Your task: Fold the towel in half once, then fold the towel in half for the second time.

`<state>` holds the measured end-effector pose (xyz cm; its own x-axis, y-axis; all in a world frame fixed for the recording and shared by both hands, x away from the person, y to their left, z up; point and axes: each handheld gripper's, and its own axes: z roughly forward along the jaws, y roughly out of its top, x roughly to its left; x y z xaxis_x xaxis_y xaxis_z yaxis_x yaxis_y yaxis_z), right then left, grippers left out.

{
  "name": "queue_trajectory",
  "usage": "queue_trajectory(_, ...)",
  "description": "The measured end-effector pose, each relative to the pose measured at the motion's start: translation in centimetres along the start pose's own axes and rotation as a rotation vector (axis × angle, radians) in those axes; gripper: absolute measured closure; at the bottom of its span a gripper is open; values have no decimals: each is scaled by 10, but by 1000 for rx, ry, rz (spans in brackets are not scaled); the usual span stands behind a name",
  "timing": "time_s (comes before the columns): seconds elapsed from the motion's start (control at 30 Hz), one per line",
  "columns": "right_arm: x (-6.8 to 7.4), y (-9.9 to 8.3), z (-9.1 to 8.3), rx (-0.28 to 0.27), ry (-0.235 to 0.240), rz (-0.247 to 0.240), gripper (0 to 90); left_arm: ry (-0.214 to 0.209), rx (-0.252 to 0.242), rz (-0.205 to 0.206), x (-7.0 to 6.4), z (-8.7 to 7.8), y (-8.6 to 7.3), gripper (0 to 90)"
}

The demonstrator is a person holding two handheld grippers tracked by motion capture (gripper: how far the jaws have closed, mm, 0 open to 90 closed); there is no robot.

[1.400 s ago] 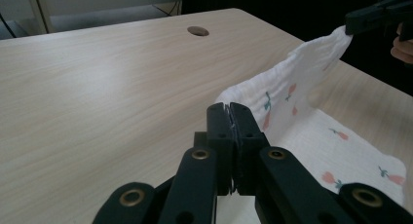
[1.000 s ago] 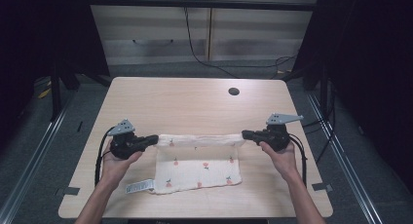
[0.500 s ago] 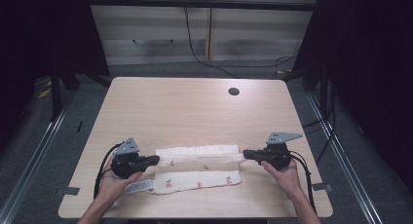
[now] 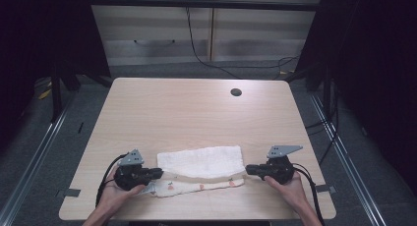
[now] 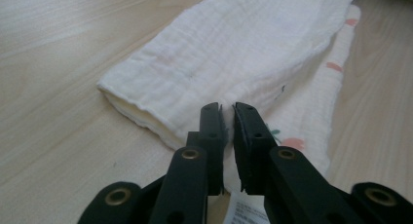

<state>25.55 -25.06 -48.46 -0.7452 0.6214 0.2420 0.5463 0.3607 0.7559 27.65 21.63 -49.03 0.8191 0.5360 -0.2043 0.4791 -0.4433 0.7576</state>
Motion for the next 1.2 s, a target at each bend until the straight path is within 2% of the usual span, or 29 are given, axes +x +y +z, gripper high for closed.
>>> queue_trajectory(0.03,1,-2,-1,4,3,3,812,-16,-36,-11,1,-6,0,774)
queue_trajectory(0.1,1,-3,-2,3,7,4,806,-13,-71,-28,3,-11,1,743)
queue_trajectory(0.2,3,-2,-2,-1,10,1,783,6,-73,-41,6,-12,2,723)
queue_trajectory(0.23,3,2,-2,-20,15,4,756,28,-79,-61,11,-10,5,722)
queue_trajectory(0.3,1,6,-1,-22,4,4,734,31,-80,-59,14,-8,7,718)
queue_trajectory(0.33,-2,9,1,-30,0,5,729,50,-68,-59,19,0,13,719)
queue_trajectory(0.37,-5,12,3,-30,-6,6,726,48,-72,-61,21,5,15,724)
queue_trajectory(0.47,-16,23,13,-31,-26,8,717,52,-41,-51,23,16,18,751)
queue_trajectory(0.57,-27,35,24,-39,-38,10,715,46,-18,-38,24,20,16,763)
queue_trajectory(0.7,-37,47,35,-29,-61,1,711,55,-2,-42,27,23,14,773)
queue_trajectory(0.73,-45,54,44,-5,-79,3,702,67,12,-39,28,24,12,776)
queue_trajectory(0.77,-47,57,47,5,-90,-4,699,63,6,-48,32,25,10,782)
queue_trajectory(0.83,-51,60,51,-7,-68,6,700,62,5,-48,33,25,10,783)
queue_trajectory(0.97,-56,61,62,32,-79,-7,690,70,-2,-47,36,26,10,785)
queue_trajectory(1.07,-61,58,66,44,-73,18,685,79,-4,-45,38,26,10,786)
queue_trajectory(1.2,-58,53,72,84,-70,2,676,85,6,-43,39,27,12,785)
